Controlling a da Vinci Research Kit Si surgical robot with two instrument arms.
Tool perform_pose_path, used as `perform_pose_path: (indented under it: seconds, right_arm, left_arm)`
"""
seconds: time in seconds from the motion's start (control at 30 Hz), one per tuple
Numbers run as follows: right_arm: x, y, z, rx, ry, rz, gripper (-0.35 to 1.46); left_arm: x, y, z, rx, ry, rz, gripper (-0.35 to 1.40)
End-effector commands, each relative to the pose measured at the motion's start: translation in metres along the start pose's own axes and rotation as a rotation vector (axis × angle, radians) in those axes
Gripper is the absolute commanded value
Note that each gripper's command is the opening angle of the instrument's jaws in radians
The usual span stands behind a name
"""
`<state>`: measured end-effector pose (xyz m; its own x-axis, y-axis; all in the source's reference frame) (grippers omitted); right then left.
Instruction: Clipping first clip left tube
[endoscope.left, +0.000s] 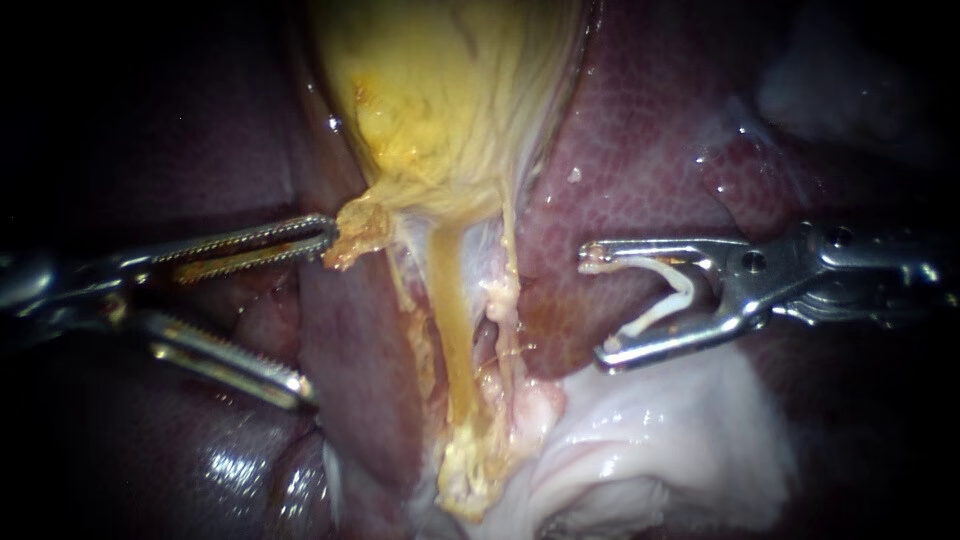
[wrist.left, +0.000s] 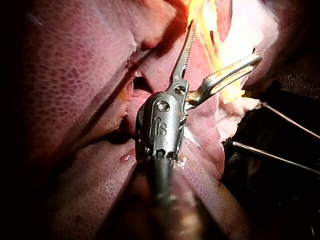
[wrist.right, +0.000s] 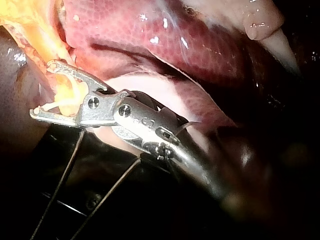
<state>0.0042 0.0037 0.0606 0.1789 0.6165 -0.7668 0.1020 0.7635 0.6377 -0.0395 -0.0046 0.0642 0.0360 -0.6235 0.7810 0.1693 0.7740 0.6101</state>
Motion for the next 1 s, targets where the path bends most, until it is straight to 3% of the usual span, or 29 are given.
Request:
perform_pose_path:
  seconds: [0.03, 0.2, 0.37, 0.6, 0.77, 0.93, 1.0]
  right_arm:
    - [0.0, 0.0, 0.0, 0.0, 0.0, 0.0, 0.6]
    - [0.0, 0.0001, 0.0, 0.0, 0.0, 0.0, 0.6]
    - [-0.0001, 0.0001, 0.0, 0.0, 0.0, 0.0, 0.6]
    - [-0.0003, 0.0002, 0.0, -0.001, 0.0, -0.001, 0.6]
    - [-0.0003, 0.0002, 0.0, -0.001, 0.0, -0.001, 0.6]
    - [-0.0004, 0.0002, 0.0, -0.001, -0.001, -0.001, 0.6]
    - [-0.0004, 0.0002, 0.0, -0.001, -0.001, -0.002, 0.6]
  left_arm:
    - [-0.0001, 0.0, -0.0001, -0.003, 0.0, 0.0, 0.94]
    - [-0.0007, 0.0008, -0.0006, -0.07, -0.001, 0.002, 0.86]
    - [-0.0007, 0.0028, -0.0008, -0.147, -0.01, -0.074, 0.69]
    - [0.0006, 0.0047, 0.0005, -0.192, 0.003, -0.133, 0.51]
    - [0.0011, 0.0047, 0.0017, -0.206, 0.016, -0.171, 0.17]
    - [0.0016, 0.0047, 0.0018, -0.212, 0.036, -0.193, -0.35]
    - [0.0017, 0.0048, 0.0015, -0.213, 0.047, -0.199, -0.35]
